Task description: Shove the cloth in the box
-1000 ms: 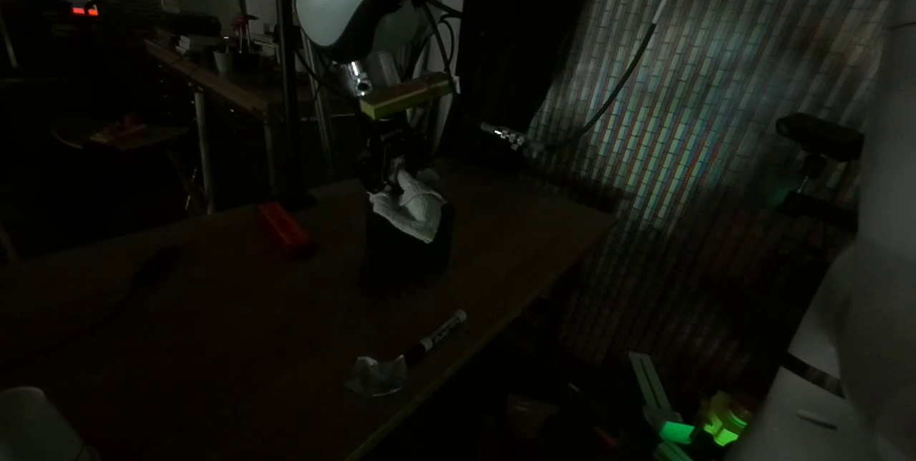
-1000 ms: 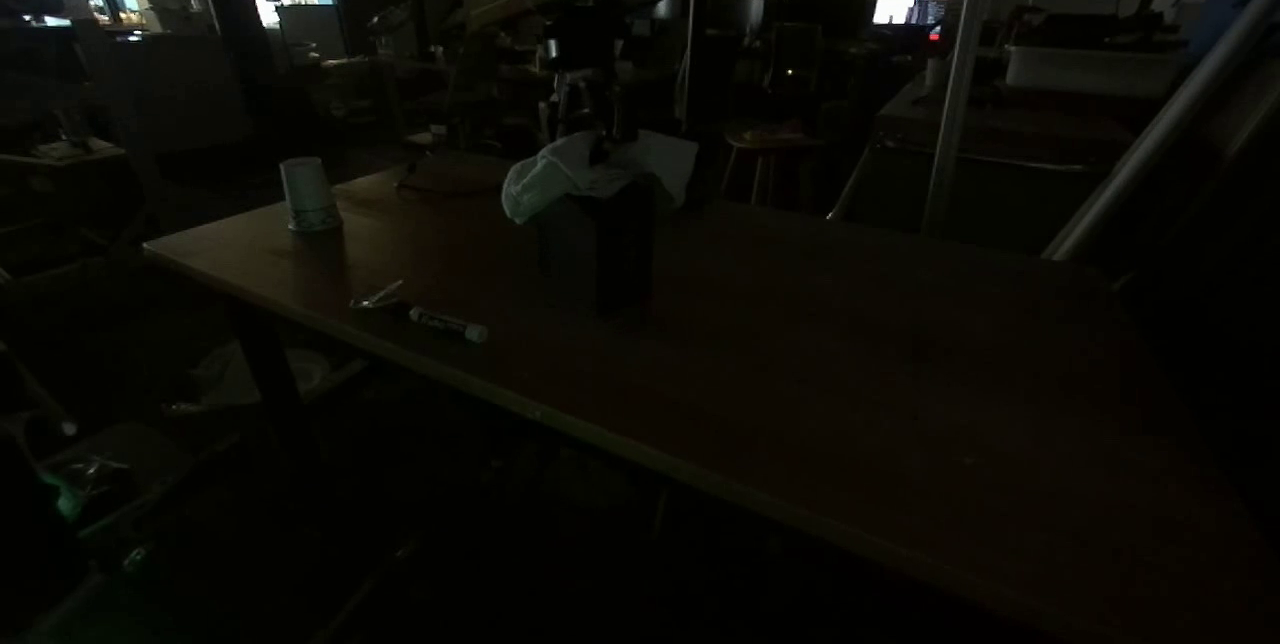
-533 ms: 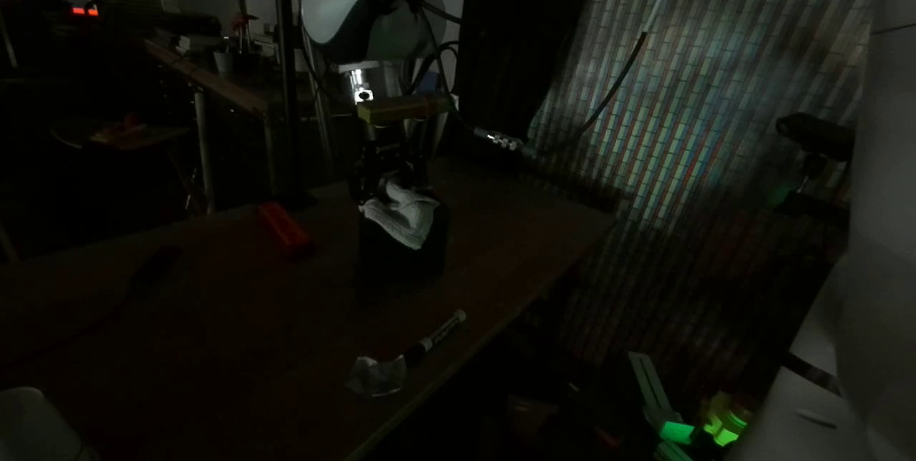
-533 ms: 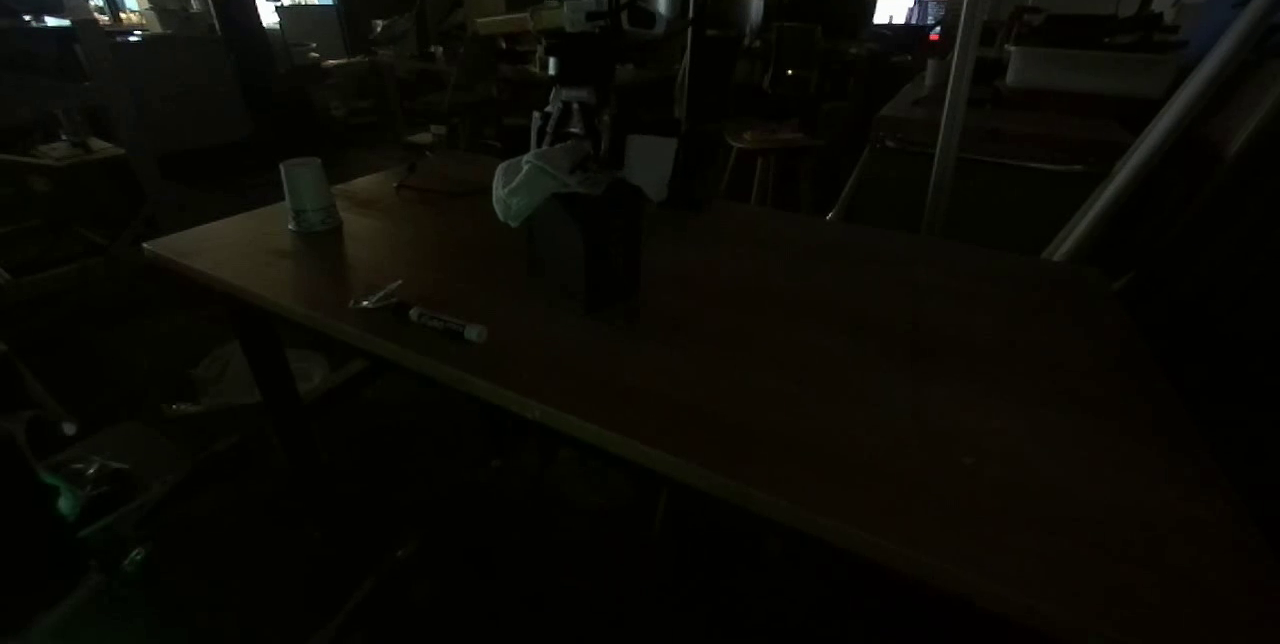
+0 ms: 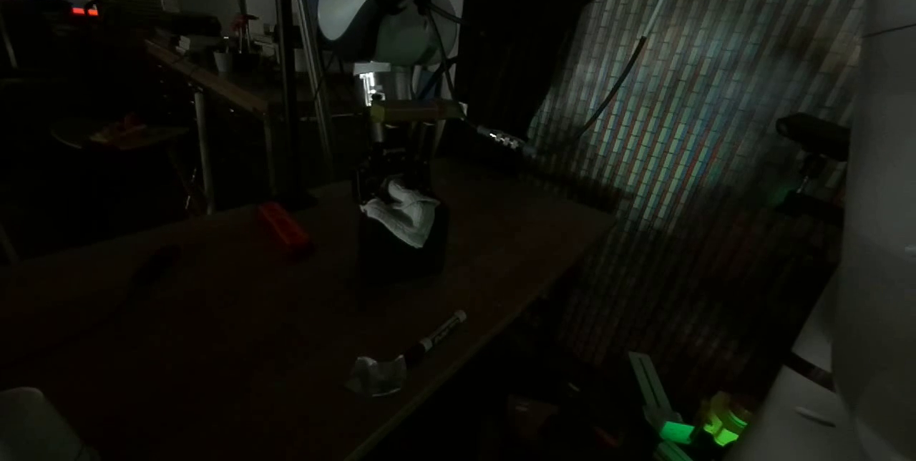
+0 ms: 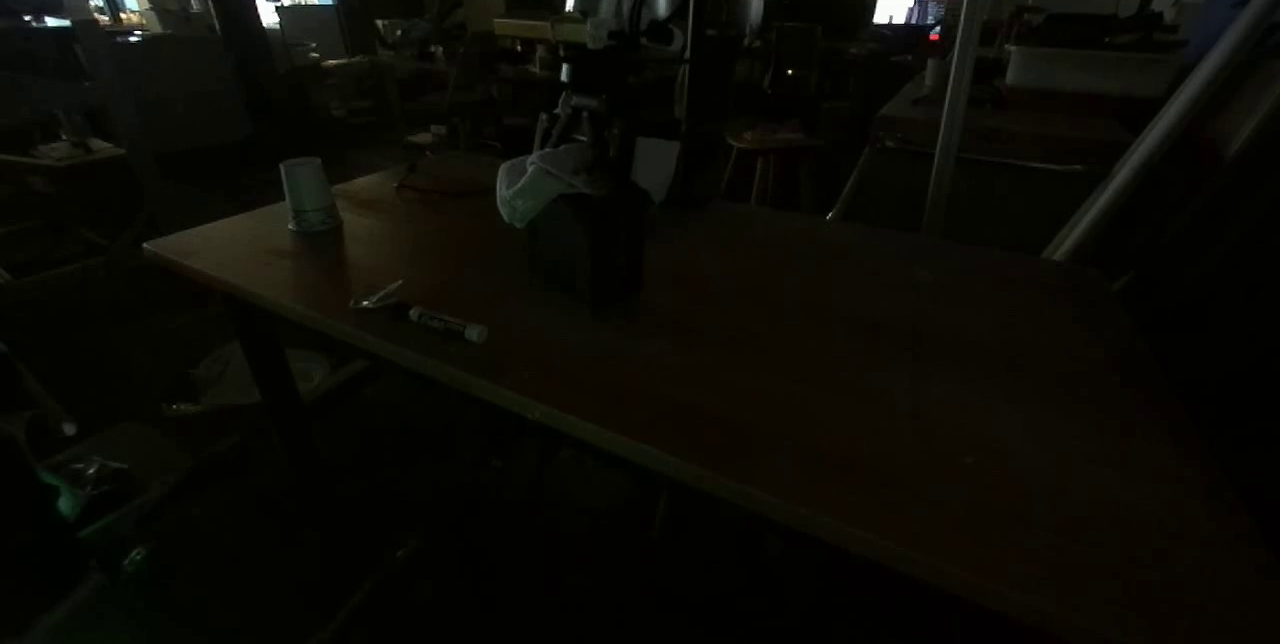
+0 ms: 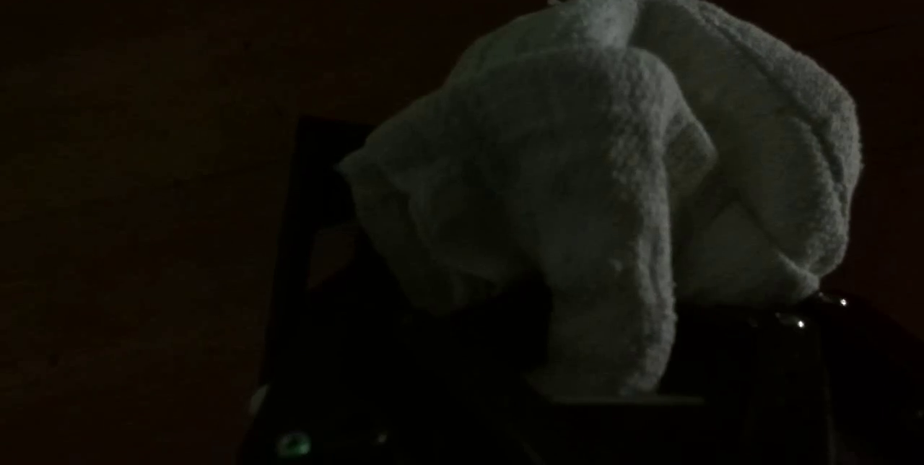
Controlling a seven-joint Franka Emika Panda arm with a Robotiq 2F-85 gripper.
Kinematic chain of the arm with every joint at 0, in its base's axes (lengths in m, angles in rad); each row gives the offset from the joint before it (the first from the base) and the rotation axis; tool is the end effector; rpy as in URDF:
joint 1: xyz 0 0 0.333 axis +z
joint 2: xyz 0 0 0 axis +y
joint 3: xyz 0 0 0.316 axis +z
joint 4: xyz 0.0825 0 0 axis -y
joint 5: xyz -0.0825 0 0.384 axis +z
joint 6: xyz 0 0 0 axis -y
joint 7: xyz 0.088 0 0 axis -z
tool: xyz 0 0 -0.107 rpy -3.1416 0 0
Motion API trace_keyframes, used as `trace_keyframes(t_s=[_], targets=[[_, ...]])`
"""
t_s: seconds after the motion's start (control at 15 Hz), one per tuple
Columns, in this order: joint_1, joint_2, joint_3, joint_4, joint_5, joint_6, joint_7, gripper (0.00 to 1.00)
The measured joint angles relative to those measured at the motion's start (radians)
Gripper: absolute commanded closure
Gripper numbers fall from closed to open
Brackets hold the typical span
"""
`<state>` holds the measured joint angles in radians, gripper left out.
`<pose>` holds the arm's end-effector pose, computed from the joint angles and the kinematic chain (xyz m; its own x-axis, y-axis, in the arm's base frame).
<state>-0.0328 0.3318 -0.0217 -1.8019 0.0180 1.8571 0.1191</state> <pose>0.6044 -0.0308 0.3428 0.9460 -0.1764 -0.2720 -0.1765 -0.9840 0.0243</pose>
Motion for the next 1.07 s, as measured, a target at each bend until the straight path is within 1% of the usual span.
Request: trace_keyframes(t_s=[0.27,0.6,0.8,0.93,1.07], targets=[[-0.001,0.013,0.000,0.022,-0.009,0.018,-0.048,0.96],[0.023,0.048,0.008,0.093,-0.135,0.082,-0.171,0.96],[0.040,0.061,0.014,0.107,-0.211,0.128,-0.249,0.96],[0.045,0.064,0.018,0.107,-0.242,0.165,-0.305,0.96],[0.045,0.067,0.020,0.107,-0.248,0.191,-0.348,0.96]])
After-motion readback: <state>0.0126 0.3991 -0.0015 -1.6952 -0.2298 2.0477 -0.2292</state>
